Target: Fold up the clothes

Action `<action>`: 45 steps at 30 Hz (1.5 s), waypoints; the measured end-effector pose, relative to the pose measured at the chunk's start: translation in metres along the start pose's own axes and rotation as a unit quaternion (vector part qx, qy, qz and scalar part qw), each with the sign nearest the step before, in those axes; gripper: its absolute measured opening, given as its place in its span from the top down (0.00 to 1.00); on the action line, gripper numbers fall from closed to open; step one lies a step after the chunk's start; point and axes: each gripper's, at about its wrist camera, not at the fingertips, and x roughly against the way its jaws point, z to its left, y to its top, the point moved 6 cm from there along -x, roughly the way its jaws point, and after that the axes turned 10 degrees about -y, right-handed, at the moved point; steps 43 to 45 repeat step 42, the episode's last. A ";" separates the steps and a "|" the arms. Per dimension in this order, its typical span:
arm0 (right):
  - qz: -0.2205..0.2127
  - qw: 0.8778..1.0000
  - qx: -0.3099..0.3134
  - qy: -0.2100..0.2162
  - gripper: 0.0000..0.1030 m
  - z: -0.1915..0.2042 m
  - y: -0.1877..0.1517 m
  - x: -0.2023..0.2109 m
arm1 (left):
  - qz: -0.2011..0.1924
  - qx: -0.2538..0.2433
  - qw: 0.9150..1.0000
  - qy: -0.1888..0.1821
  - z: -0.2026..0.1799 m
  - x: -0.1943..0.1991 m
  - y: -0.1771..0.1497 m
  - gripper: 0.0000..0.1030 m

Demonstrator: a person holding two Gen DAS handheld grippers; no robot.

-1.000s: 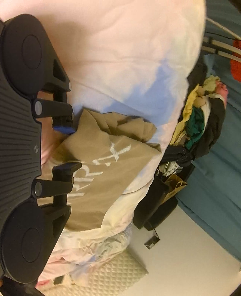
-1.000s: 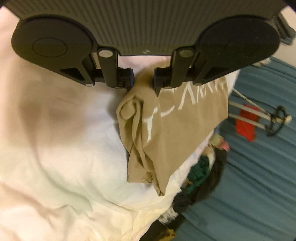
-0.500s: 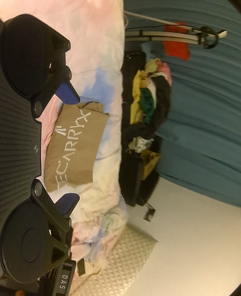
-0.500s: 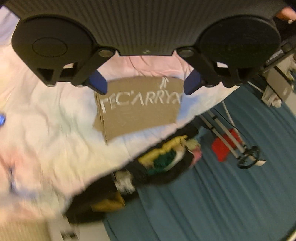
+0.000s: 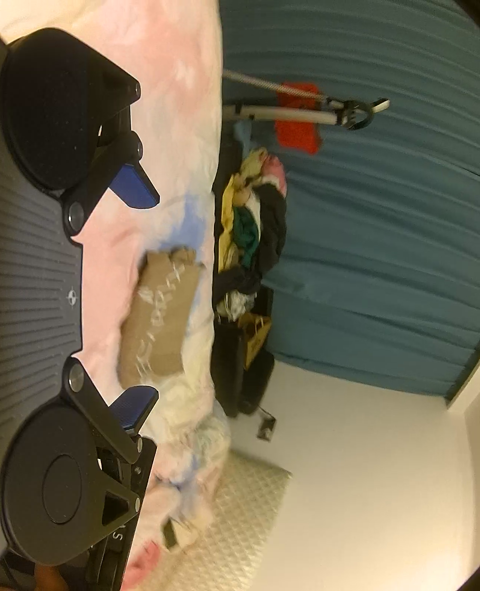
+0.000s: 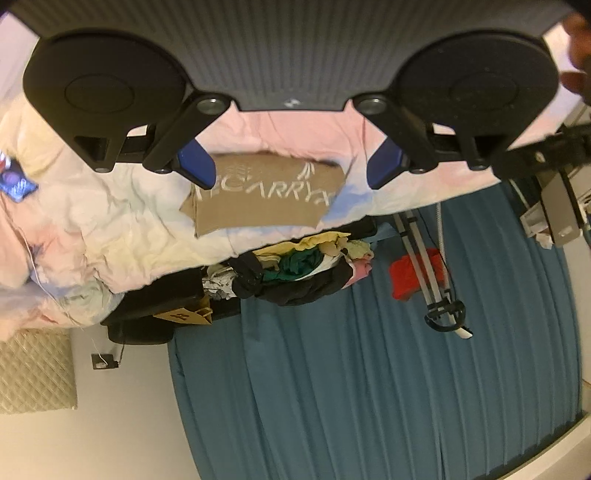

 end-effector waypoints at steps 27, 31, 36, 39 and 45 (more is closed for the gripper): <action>0.016 0.998 0.054 -0.029 0.13 0.018 -0.046 -0.020 | 0.008 -0.020 0.998 0.058 0.009 -0.018 -0.051 0.00; 0.011 0.997 0.065 -0.029 0.13 0.022 -0.048 -0.019 | 0.009 -0.021 0.998 0.060 0.010 -0.016 -0.050 0.00; 0.005 0.996 0.079 -0.028 0.13 0.028 -0.050 -0.017 | 0.007 -0.027 0.998 0.058 0.008 -0.015 -0.050 0.00; 0.005 0.996 0.083 -0.030 0.13 0.029 -0.051 -0.017 | 0.007 -0.028 0.998 0.058 0.008 -0.015 -0.051 0.00; 0.008 0.996 0.080 -0.032 0.13 0.028 -0.051 -0.018 | 0.006 -0.031 0.998 0.057 0.008 -0.015 -0.050 0.00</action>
